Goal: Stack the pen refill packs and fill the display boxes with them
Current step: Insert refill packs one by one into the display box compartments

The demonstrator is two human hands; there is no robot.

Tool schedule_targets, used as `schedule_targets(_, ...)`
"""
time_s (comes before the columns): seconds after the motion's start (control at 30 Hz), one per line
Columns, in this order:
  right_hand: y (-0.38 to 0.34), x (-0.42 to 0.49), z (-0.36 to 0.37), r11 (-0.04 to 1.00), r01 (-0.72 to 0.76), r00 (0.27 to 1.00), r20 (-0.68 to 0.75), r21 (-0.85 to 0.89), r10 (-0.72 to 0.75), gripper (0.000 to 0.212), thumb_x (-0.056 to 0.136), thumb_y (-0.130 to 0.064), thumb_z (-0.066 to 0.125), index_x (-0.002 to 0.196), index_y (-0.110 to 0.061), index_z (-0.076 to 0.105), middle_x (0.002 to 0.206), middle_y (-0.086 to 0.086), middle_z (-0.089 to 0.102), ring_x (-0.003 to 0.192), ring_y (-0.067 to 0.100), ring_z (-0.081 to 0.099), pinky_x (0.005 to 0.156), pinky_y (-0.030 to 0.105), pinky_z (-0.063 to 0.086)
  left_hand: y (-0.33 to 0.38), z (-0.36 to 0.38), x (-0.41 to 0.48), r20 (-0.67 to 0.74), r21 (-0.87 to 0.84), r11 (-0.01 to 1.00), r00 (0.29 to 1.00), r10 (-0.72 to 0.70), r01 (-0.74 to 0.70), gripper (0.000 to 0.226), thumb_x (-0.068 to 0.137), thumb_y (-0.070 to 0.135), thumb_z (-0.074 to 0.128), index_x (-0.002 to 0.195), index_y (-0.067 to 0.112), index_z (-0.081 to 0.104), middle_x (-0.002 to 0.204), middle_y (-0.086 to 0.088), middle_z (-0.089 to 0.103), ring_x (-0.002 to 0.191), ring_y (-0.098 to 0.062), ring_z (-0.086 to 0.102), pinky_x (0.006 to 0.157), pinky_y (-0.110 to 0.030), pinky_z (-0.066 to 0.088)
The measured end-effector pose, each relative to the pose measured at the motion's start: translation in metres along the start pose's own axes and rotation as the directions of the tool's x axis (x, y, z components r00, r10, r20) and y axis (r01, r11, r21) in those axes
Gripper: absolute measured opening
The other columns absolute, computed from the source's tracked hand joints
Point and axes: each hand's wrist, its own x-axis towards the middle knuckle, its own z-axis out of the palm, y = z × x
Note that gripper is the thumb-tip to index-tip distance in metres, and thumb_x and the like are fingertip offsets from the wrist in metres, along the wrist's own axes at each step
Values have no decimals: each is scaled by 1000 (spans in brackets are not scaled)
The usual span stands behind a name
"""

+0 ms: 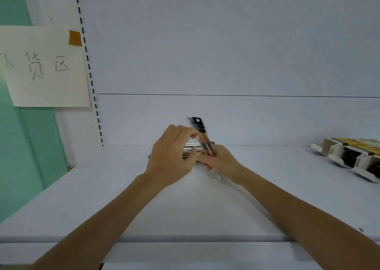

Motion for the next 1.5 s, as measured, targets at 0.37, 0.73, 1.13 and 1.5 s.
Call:
schedule_targets(0.37,20,-37,-119,544,217,968,106,-811,-228,8,82,-23,58,86,-17,56,83,-2,58,76,17,47,63,25,29,63,86,26,577,261,955,816,-39,-139,23,95,32,36,107,14,45,106,-7,60,99,-30,57,71,-34,37)
schedule_targets(0.73,112,-85,-329,479,110,952,-46,-871,-302,51,84,-27,62,132,-19,47,129,1,54,121,21,45,98,34,32,189,187,65,507,114,989,850,-144,99,37,91,57,32,85,22,42,65,10,44,68,-20,47,58,-31,29)
schedule_targets(1.13,242,-154,-473,683,18,996,-50,-730,-80,74,76,-72,37,139,-33,37,148,-8,32,135,11,20,111,35,23,270,250,68,499,256,952,820,-279,168,38,91,56,36,89,20,48,72,8,53,72,-20,51,57,-29,30)
schedule_targets(1.5,259,-150,-471,689,76,971,-105,-721,-217,61,85,-55,50,139,-29,38,142,-9,36,130,10,20,98,34,35,279,251,59,560,260,892,695,-450,369,32,98,40,27,80,20,44,78,0,55,81,-26,52,71,-34,37)
